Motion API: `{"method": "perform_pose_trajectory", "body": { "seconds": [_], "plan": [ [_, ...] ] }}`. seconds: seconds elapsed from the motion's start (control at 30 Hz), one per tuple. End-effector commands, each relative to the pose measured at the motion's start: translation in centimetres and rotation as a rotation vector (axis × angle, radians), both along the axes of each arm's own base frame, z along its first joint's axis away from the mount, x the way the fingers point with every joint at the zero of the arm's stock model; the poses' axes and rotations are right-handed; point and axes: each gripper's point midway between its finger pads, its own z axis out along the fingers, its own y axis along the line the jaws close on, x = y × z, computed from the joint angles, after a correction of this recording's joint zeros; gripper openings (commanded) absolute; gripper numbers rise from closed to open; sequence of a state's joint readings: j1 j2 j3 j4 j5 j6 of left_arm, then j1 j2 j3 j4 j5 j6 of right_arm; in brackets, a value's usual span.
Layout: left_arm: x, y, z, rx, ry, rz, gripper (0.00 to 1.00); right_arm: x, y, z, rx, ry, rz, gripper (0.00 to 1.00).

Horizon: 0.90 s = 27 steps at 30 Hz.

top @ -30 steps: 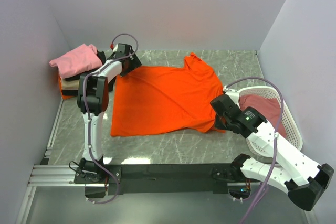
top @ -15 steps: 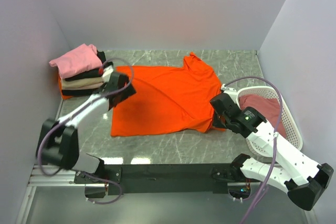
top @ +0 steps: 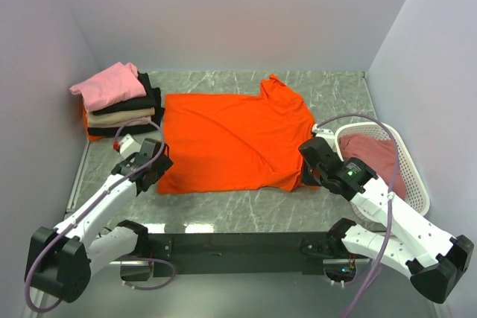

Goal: Fold and stack the t-shirts
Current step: Fold the tshirt

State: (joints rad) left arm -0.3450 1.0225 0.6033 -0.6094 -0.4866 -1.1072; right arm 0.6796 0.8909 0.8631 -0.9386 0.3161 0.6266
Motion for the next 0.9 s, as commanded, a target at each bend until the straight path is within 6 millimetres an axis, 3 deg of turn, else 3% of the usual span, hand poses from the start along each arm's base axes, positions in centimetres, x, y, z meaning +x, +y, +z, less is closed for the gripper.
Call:
{"method": "perform_pose_trajectory", "body": {
  "seconds": [0.0, 0.17, 0.47, 0.67, 0.87],
  "plan": [
    [-2.1, 0.0, -1.7, -0.045, 0.039, 0.046, 0.82, 0.7, 0.4, 0.8, 0.029, -0.050, 0.006, 0.00],
    [-3.7, -0.8, -4.3, -0.105, 0.092, 0.028, 0.75, 0.8, 0.3, 1.1, 0.024, -0.058, 0.007, 0.00],
    [-4.1, -1.4, -5.4, -0.135, 0.110, 0.017, 0.63, 0.8, 0.3, 1.0, 0.022, -0.053, 0.004, 0.00],
    [-4.5, -1.7, -5.9, -0.148, 0.124, 0.003, 0.45, 0.7, -0.1, 0.9, 0.016, -0.054, -0.008, 0.00],
    [-4.7, -1.7, -5.3, -0.156, 0.108, -0.004, 0.16, 0.5, -0.5, 0.6, 0.001, -0.046, -0.023, 0.00]
  ]
}}
